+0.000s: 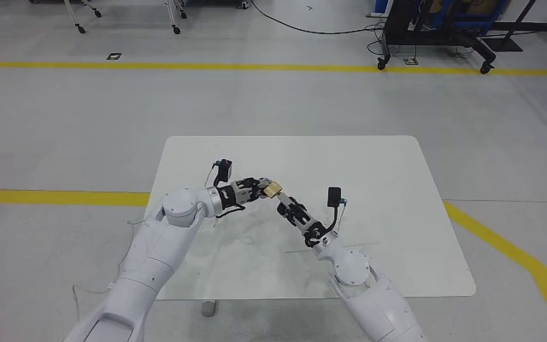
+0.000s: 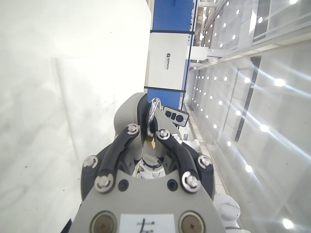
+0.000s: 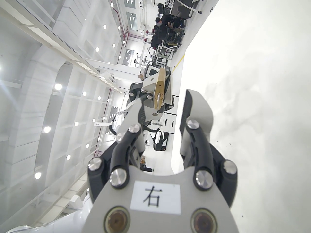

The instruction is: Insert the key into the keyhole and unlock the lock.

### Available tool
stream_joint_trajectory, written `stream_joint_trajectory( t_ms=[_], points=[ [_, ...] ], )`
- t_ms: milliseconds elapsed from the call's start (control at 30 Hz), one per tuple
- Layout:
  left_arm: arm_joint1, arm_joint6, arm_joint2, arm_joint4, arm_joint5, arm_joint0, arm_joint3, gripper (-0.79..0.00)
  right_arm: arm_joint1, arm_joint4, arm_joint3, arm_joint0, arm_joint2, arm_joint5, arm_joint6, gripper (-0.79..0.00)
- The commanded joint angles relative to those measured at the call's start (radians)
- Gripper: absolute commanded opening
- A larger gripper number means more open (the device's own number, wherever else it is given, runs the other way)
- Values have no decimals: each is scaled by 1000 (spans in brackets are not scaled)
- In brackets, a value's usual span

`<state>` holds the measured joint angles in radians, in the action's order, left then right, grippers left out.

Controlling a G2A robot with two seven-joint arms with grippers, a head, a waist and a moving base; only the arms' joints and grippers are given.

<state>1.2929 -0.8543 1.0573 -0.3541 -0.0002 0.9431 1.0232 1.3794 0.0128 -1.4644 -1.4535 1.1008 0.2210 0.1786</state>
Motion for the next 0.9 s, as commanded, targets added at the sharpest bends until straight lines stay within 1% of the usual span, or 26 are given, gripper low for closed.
stream_joint_trajectory(
  t_ms=[0, 233, 300, 400, 467, 533, 667, 767, 800, 867],
  points=[
    [1, 5, 1, -8, 7, 1, 1, -785, 0, 0, 0, 0, 0, 0, 0, 0],
    [3, 20, 8, -37, 30, 3, -1, -785, 0, 0, 0, 0, 0, 0, 0, 0],
    [4, 18, 10, -60, 57, 3, -4, -785, 0, 0, 0, 0, 0, 0, 0, 0],
    [5, 10, 10, -86, 151, -2, -28, -785, 0, 0, 0, 0, 0, 0, 0, 0],
    [6, 1, 12, -110, 210, -10, -39, -785, -2, -57, -52, -22, 29, 39, -20, 0],
    [9, -14, 16, -155, 268, -13, -51, -785, -9, -123, -124, -61, 74, 97, 1, 0],
    [15, -31, 21, -238, 357, -18, -68, -785, -21, -296, -240, -129, 139, 208, 102, 0],
    [19, -55, 22, -290, 407, -20, -75, -785, -22, -467, -250, -128, 138, 247, 210, 0],
    [20, -68, 24, -313, 426, -20, -77, -785, -21, -515, -234, -114, 132, 251, 249, 0],
    [22, -89, 26, -357, 465, -19, -82, -785, -17, -583, -181, -73, 119, 253, 285, 0]
  ],
)
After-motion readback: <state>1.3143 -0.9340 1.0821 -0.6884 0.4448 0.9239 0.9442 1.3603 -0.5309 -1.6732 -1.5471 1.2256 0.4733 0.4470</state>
